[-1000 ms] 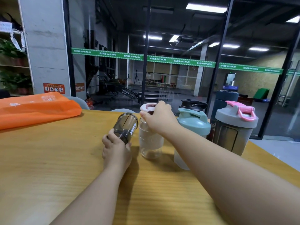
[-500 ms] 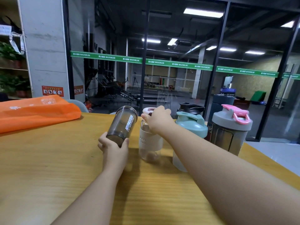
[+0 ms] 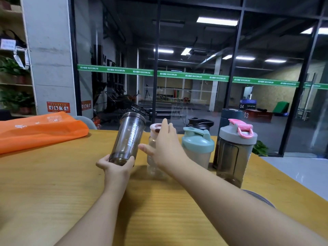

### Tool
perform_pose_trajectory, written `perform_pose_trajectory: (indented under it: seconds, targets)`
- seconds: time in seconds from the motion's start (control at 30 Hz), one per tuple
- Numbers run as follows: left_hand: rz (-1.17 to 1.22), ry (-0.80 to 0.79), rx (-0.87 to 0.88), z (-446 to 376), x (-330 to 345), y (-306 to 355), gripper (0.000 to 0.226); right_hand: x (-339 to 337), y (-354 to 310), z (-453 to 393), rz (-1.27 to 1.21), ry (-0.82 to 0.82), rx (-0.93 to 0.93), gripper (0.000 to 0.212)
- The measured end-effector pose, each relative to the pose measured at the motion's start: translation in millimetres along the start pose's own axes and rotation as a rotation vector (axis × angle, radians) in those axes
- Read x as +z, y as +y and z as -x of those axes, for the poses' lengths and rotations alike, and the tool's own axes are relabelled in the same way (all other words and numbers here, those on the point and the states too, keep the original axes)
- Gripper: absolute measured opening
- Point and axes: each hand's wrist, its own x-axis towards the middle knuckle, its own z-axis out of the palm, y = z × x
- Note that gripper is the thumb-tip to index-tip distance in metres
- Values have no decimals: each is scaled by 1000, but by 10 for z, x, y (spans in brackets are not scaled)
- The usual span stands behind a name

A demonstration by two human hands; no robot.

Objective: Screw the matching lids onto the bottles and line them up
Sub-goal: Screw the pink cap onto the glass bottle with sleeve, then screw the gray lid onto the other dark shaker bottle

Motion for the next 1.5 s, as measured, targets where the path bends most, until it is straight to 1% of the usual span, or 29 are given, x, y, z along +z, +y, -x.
perform_pose_trajectory:
  seconds: [0.1, 0.2, 0.33, 0.43, 0.53, 0.63, 0.7, 0.8, 0.87, 0.97, 1.03, 1.13, 1.2, 1.3, 1.5]
  targets:
    - [3, -1, -31, 89, -59, 37, 77, -45, 86, 146, -17, 67, -97, 101]
    - [26, -8, -12, 237, -119, 112, 74, -118, 194, 277, -5, 101, -156, 99]
    - [93, -23, 12, 383, -222, 188, 70, -253, 331, 437, 103, 168, -234, 98]
    - [216, -55, 54, 498, -270, 265, 76, -358, 453, 557, 235, 191, -238, 97]
    - [322, -88, 106, 612, -307, 346, 65, -452, 619, 698, 300, 221, -227, 95]
    - [408, -140, 122, 658, -323, 385, 63, -529, 815, 850, 295, 241, -232, 89]
    - [462, -170, 134, 688, -324, 394, 51, -568, 958, 947, 275, 271, -262, 83]
    - [537, -198, 184, 729, -312, 392, 25, -630, 1133, 1093, 269, 301, -299, 76]
    - [564, -204, 174, 701, -322, 375, 19, -667, 1231, 1166, 275, 315, -302, 74]
    - [561, -258, 107, 664, -334, 359, 21, -693, 1407, 1268, 278, 333, -295, 75]
    - [574, -305, 33, 685, -324, 371, 35, -693, 1508, 1334, 266, 307, -265, 75]
    - [592, -358, -95, 725, -303, 397, 38, -695, 1636, 1407, 257, 256, -244, 83]
    - [549, -390, -174, 750, -278, 415, 40, -708, 1706, 1445, 231, 214, -208, 93]
    - [478, -390, -287, 808, -257, 437, 38, -726, 1752, 1512, 132, 140, -113, 109]
    - [346, -482, -301, 877, -226, 429, 42, -718, 1886, 1603, -94, 73, 150, 147]
